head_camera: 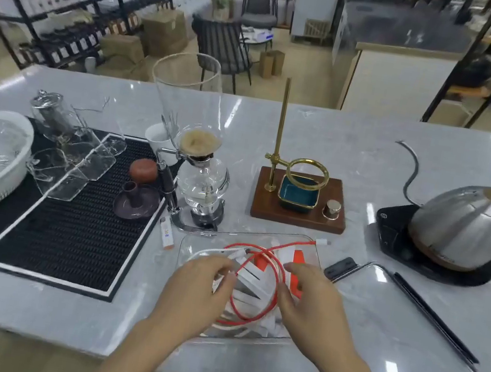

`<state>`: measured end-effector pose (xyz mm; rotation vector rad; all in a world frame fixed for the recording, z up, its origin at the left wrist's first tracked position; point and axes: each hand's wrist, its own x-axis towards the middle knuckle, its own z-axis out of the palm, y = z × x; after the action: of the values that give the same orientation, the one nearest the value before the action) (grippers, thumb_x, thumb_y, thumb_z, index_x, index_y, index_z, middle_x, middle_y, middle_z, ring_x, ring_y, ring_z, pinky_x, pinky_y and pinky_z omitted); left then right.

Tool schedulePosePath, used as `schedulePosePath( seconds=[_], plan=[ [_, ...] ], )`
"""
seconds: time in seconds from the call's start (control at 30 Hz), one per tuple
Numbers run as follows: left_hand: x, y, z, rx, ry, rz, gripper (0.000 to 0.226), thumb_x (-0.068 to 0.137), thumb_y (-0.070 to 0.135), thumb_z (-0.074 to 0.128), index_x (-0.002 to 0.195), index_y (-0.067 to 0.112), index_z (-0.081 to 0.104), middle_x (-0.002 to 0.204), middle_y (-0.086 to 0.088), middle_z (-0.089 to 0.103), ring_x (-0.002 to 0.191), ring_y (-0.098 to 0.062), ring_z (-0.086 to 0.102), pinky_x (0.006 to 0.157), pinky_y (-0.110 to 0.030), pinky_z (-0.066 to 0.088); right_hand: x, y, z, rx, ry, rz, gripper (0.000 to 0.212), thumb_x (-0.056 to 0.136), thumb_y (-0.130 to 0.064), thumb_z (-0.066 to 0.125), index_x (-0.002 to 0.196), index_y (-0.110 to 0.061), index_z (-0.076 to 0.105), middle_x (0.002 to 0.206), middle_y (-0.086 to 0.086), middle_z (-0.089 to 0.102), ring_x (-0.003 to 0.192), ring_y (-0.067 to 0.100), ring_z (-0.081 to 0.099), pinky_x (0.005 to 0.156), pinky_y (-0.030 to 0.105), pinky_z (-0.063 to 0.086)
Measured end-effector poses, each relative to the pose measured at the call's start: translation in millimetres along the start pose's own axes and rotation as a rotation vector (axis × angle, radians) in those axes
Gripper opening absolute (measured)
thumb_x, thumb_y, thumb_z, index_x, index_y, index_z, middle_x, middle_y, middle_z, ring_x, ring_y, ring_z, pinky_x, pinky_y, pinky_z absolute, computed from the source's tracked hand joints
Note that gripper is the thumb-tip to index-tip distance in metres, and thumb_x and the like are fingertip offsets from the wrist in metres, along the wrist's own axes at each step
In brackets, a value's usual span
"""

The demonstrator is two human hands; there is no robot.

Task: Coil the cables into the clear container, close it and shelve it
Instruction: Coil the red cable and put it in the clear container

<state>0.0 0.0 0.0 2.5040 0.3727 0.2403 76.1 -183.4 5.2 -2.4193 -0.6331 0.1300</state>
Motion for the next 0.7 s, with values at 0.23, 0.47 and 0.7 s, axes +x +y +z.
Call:
schedulePosePath(
  seconds=[0.23,0.47,0.7],
  plan=[
    [26.1,-9.7,11.1,0.102,-0.095,-0.031,0.020,0.086,0.028,0.051,0.091,0.024,0.070,0.085,0.009,0.072,0.082,-0.012,0.065,0.072,-0.033,0.054,19.7,1.7,9.7,-0.091,-0.023,0.098,0.020,0.092,-0.023,0.058,0.105,-0.013,0.068,0.098,0.005,0.066,0.088,0.025,0.063,0.079,0.039,0.053],
    [41.0,-20.0,23.5,0.183,-0.227,-0.045,0.021,0.083,0.028,0.050,0.089,0.022,0.069,0.082,0.002,0.072,0.082,-0.018,0.066,0.075,-0.033,0.054,29.2,-5.5,16.3,-0.179,-0.025,0.149,0.019,0.090,-0.033,0.056,0.089,-0.017,0.067,0.079,0.000,0.063,0.073,0.019,0.060,0.065,0.036,0.054],
    [46.1,-21.0,28.3,0.114,-0.310,-0.087,0.014,0.080,0.019,0.053,0.084,0.020,0.066,0.067,-0.002,0.068,0.073,-0.022,0.064,0.071,-0.037,0.054,31.5,-8.7,22.4,-0.222,-0.047,0.175,0.022,0.086,-0.041,0.059,0.099,-0.024,0.066,0.079,-0.004,0.067,0.074,0.018,0.064,0.066,0.032,0.056]
  ],
)
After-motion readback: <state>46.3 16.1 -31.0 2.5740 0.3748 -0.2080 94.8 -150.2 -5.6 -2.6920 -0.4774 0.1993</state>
